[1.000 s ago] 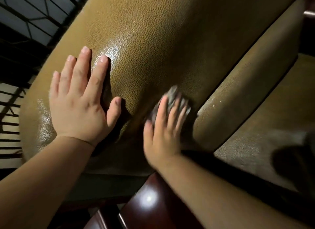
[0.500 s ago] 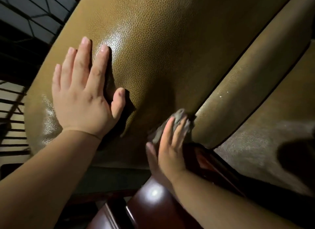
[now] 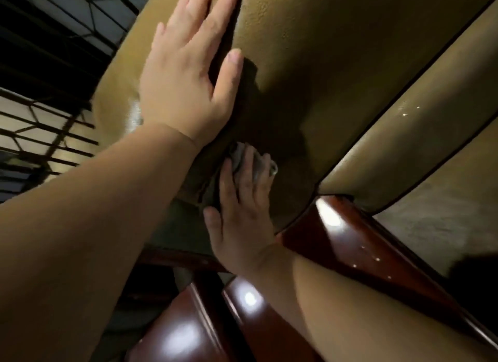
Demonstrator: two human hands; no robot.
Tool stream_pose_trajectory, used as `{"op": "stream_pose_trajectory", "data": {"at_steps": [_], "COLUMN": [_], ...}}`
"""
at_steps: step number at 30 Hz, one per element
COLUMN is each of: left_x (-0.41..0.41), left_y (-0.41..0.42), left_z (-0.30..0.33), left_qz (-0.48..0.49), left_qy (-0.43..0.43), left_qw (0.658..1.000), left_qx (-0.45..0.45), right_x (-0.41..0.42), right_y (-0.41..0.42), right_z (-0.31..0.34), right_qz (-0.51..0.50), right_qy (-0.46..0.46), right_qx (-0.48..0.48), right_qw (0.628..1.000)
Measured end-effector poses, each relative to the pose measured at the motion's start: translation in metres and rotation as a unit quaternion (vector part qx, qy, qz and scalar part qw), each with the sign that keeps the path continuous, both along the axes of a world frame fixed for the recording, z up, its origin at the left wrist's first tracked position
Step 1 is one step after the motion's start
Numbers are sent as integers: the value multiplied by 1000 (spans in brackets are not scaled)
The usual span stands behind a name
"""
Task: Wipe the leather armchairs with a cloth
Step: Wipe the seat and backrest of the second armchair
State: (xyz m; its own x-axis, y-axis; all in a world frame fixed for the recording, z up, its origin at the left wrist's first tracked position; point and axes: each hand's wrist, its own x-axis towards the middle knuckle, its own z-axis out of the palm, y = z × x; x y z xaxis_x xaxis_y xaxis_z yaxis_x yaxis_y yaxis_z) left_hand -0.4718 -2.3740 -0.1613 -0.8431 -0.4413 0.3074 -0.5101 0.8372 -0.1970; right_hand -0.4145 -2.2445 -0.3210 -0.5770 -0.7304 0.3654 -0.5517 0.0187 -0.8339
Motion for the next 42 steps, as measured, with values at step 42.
{"op": "stream_pose_trajectory", "data": {"at_steps": [42], "left_x": [88], "left_y": [60], "left_z": [-38], "left_qz": [240], "left_qy": [129], "left_qw": [959], "left_qx": [-72], "right_x": [-74], "right_y": [58], "right_z": [-112], "right_qz": [-77], "right_qy": [132], "right_qx": [247], "right_qw": [957]}}
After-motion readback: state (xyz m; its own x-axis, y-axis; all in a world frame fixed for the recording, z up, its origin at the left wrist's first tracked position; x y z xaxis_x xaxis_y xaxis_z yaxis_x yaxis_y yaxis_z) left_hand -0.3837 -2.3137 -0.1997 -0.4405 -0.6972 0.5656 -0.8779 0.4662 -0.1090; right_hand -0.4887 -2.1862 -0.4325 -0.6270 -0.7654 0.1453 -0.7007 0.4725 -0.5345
